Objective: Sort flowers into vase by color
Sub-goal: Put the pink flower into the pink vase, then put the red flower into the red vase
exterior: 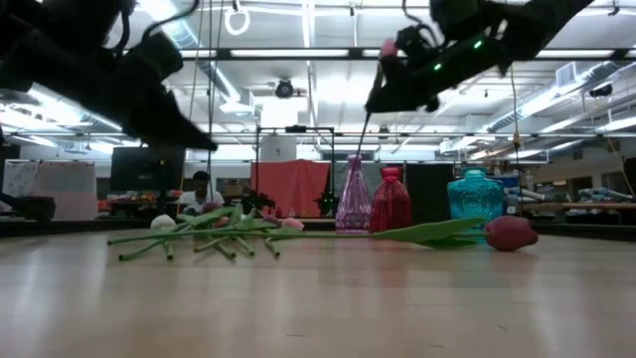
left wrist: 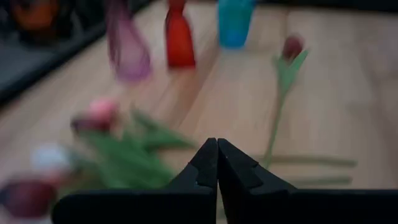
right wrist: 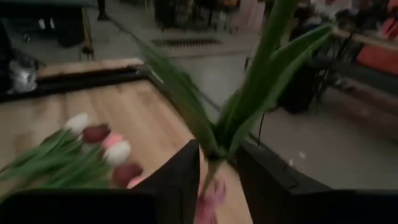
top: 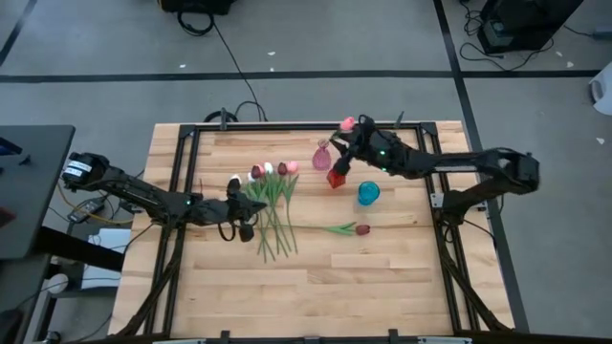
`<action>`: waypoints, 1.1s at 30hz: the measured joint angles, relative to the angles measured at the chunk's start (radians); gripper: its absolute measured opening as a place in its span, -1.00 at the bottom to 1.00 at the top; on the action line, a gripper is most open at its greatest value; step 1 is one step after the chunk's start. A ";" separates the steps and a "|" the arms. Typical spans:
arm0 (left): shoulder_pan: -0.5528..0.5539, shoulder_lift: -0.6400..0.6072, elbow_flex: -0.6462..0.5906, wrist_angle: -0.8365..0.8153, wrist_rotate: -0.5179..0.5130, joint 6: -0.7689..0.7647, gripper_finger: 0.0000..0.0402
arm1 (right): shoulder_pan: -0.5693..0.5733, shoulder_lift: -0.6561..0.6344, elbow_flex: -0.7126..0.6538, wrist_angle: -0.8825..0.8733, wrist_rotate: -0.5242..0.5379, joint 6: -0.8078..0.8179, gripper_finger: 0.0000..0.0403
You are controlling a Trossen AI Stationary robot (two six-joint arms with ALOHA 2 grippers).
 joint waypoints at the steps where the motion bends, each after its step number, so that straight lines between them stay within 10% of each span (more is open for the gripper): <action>1: 0.000 -0.004 0.000 -0.039 -0.015 -0.040 -0.90 | 0.007 -0.042 0.000 -0.068 0.001 0.019 -0.38; 15: 0.029 0.274 0.275 -0.227 0.079 -0.248 -0.25 | 0.080 -0.221 0.093 -0.789 0.068 0.358 -0.37; 23: 0.090 0.542 0.538 -0.654 0.079 -0.347 -0.24 | 0.220 -0.162 0.104 -0.803 0.110 0.402 -0.38; 33: 0.154 0.648 0.563 -0.718 0.066 -0.361 -0.34 | 0.334 -0.092 0.103 -0.691 0.215 0.358 -0.38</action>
